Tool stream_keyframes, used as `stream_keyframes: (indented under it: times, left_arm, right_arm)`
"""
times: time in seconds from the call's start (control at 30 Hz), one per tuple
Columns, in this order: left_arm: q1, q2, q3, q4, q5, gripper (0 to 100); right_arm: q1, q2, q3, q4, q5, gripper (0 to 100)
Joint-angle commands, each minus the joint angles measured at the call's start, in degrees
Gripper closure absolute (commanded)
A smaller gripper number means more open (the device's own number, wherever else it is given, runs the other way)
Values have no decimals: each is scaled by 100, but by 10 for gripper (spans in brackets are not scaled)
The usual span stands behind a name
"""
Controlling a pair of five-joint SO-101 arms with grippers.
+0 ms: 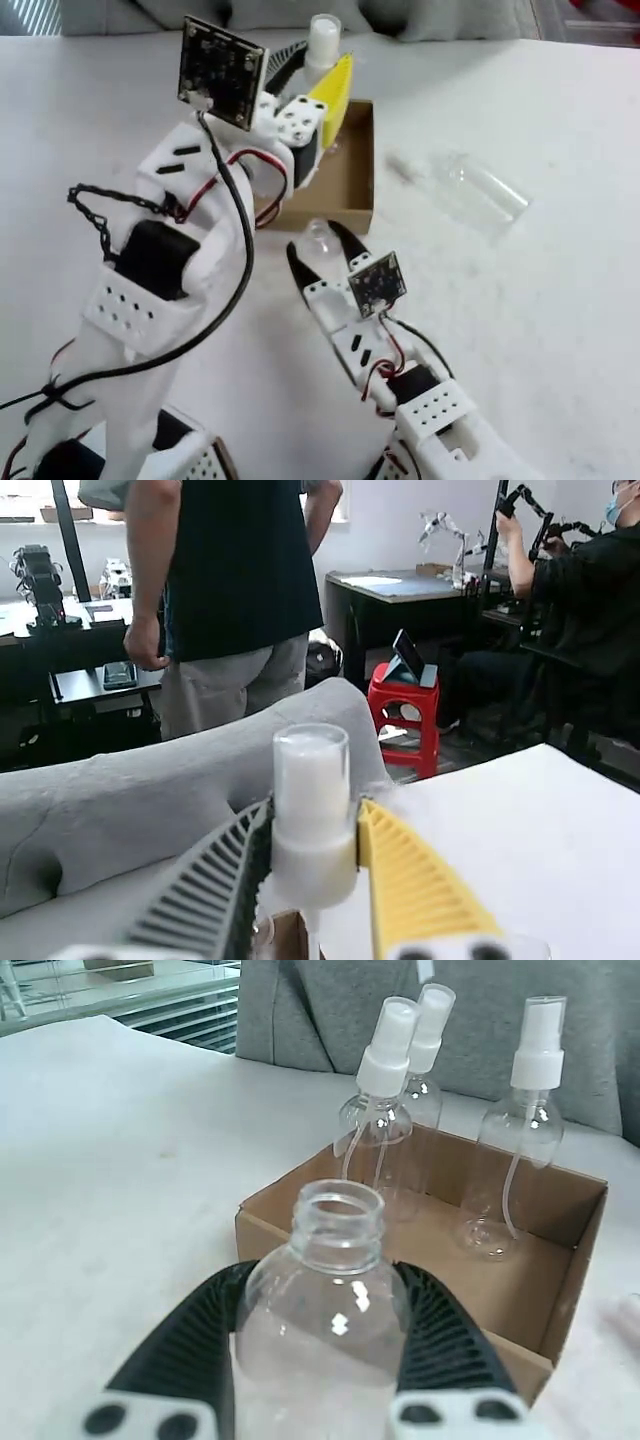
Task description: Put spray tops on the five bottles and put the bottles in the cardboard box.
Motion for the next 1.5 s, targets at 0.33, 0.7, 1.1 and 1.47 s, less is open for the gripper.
stream_keyframes:
  times: [0.33, 0.7, 1.1, 1.47]
  left_arm:
    - [523, -84, 299, 62, 167, 977]
    - [681, -822, 1073, 62, 273, 977]
    - [497, -1490, 1644, 35, 264, 977]
    - [303, -1481, 1908, -316, 264, 977]
  right_arm:
    - [31, 13, -18, 13, 62, 982]
    - [31, 13, -18, 13, 62, 982]
    - [40, 13, -18, 13, 62, 982]
    - [40, 13, -18, 13, 62, 982]
